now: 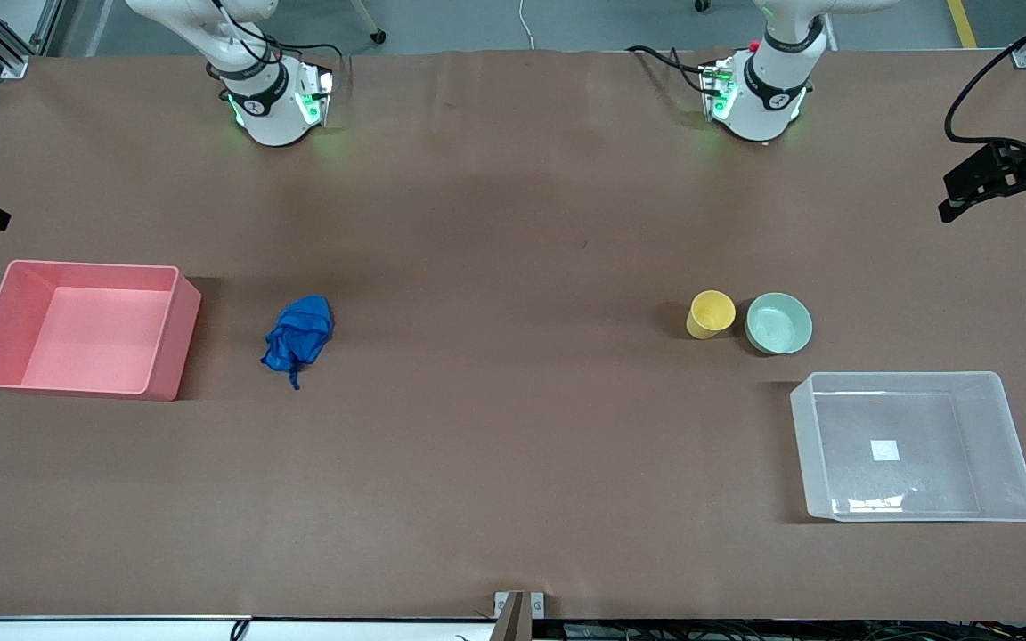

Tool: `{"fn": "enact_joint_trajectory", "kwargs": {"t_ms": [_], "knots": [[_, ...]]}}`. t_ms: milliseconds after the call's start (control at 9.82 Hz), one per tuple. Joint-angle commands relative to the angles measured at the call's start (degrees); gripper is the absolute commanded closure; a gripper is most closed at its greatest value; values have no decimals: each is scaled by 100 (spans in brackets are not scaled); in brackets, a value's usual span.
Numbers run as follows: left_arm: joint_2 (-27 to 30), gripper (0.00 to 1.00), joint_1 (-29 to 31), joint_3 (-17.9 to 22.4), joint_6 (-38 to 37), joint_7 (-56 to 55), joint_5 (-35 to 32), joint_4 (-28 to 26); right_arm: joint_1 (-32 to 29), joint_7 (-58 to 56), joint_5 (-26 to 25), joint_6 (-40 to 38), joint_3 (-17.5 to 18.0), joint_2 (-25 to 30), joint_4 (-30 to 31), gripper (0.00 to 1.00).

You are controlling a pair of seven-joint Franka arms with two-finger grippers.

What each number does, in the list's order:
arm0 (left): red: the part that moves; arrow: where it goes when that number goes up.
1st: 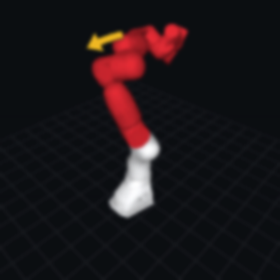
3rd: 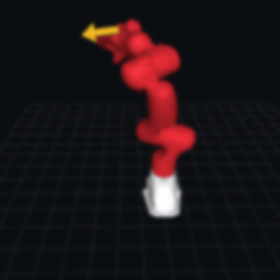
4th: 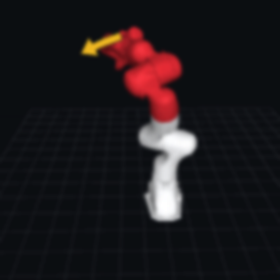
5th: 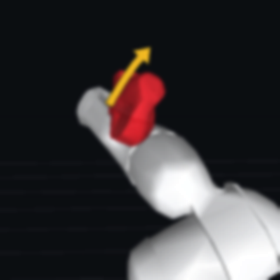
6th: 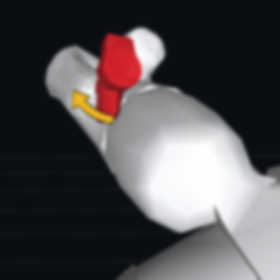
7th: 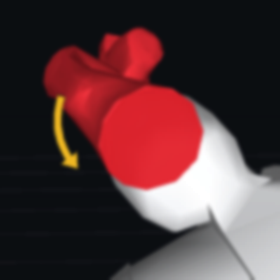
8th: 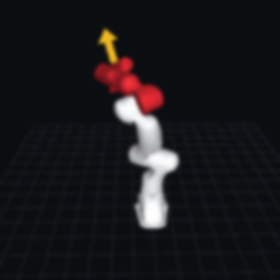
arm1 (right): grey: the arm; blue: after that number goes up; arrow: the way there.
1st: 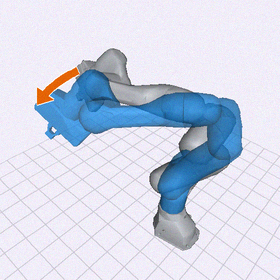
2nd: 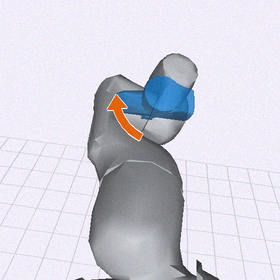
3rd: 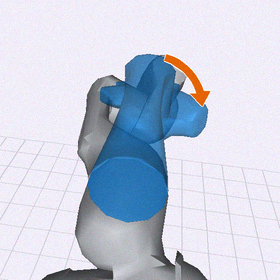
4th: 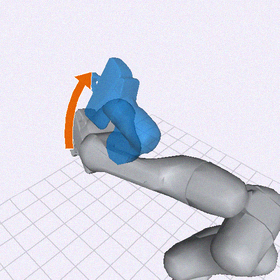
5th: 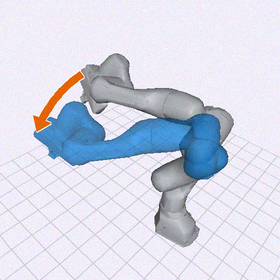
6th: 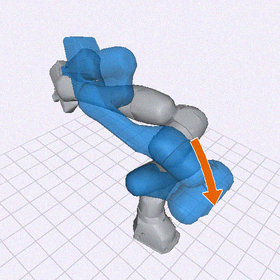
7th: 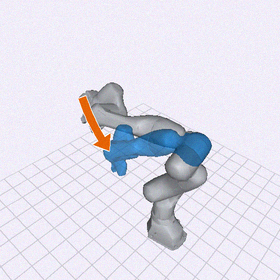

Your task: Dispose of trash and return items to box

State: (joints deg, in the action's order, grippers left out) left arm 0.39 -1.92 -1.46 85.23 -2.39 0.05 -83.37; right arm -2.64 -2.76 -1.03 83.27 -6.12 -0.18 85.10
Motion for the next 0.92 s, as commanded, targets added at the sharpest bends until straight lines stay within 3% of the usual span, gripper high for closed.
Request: {"fn": "enact_joint_trajectory", "kwargs": {"t_ms": [0, 509, 815], "knots": [[85, 0, -19, -38, 12, -51, -84, -277, -70, -14, 32, -30, 41, 149, 129, 0], [-134, 0, -19, 6, 299, -51, -58, -329, -70, -14, 32, -39, 41, 141, 129, 0], [-179, 0, -1, 6, 1422, -34, -58, -1432, 261, 160, 24, 161, 68, -16, 496, 0]]}}
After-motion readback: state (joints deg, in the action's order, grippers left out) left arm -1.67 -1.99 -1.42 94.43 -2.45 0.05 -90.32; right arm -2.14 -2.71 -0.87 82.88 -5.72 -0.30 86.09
